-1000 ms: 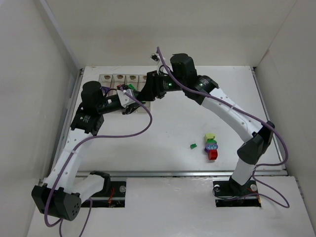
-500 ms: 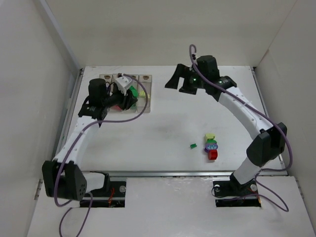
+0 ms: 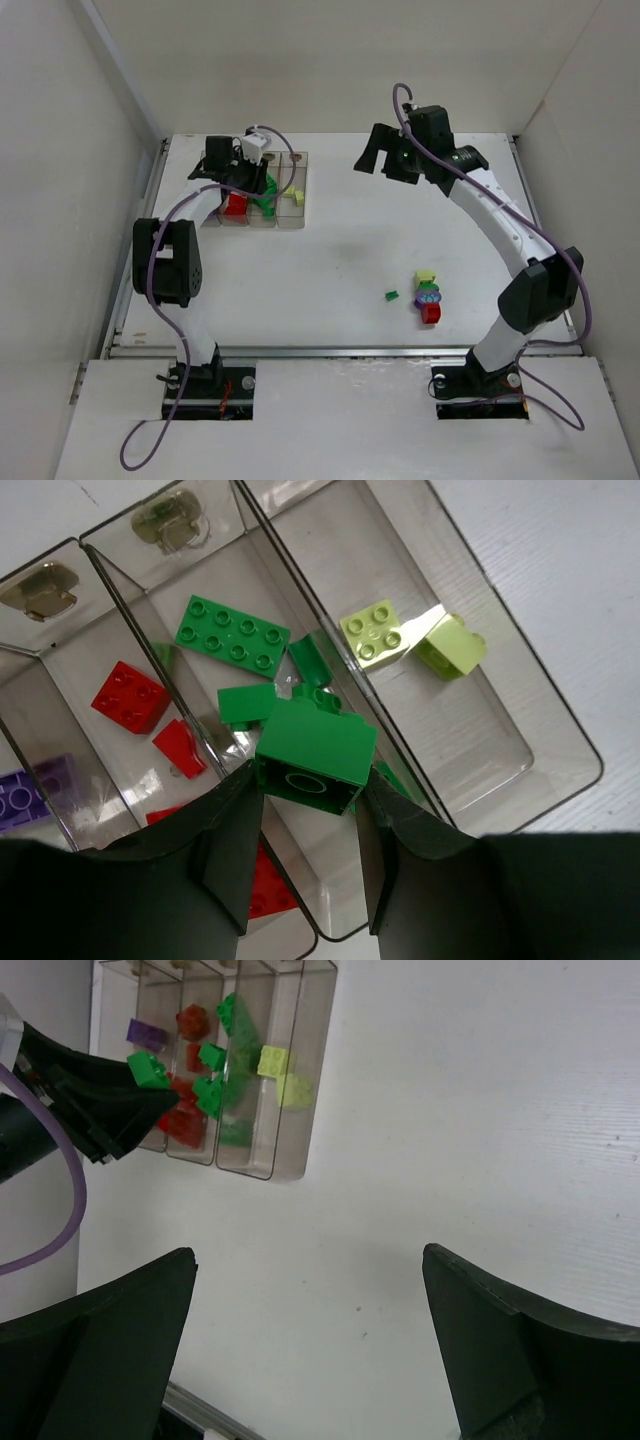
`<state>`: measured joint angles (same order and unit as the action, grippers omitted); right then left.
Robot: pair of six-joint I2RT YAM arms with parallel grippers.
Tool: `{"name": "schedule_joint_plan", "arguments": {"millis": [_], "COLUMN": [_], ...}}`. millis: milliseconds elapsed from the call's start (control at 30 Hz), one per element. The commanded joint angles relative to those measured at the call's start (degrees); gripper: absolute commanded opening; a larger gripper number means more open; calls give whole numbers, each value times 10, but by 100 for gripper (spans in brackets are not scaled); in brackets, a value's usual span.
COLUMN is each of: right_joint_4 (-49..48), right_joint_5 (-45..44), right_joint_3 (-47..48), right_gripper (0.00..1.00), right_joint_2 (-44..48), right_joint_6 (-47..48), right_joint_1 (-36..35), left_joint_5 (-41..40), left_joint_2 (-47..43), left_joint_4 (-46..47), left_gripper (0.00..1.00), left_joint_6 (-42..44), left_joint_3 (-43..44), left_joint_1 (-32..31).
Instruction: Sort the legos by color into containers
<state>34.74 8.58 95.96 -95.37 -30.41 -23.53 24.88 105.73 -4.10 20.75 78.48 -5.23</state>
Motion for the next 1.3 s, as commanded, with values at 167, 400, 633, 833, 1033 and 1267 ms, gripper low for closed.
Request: {"name": "schedule_joint_plan", "arguments": {"millis": [167,400,633,833,1033,1267], "right_joint_4": [29,110,239,194,193,232], "right_joint_5": [-4,-72,-202,-136,-158,-171], "right_joint_3": [90,106,-53,-191,-179,-201], "right_gripper": [100,100,100,100,93,83], "right_joint_2": [-41,-43,-19,-1,-26,-103], "right_joint_6": [31,43,23,24,115,71], "right_joint_1": [23,23,29,29,-128,-148], "left_joint_5": [-32,4,-59,-86,-86,-86], "left_joint_2": [7,-53,-173,-233,-292,-338], "left_joint_4": [17,12,-5,-36,-42,-42], "left_gripper": [68,86,86,85,85,85], "left_joint_6": [42,74,141,125,95,70], "left_joint_3": [27,27,-37,-106,-169,-211], "left_joint_1": [4,-1,-47,-91,-136,-143]}}
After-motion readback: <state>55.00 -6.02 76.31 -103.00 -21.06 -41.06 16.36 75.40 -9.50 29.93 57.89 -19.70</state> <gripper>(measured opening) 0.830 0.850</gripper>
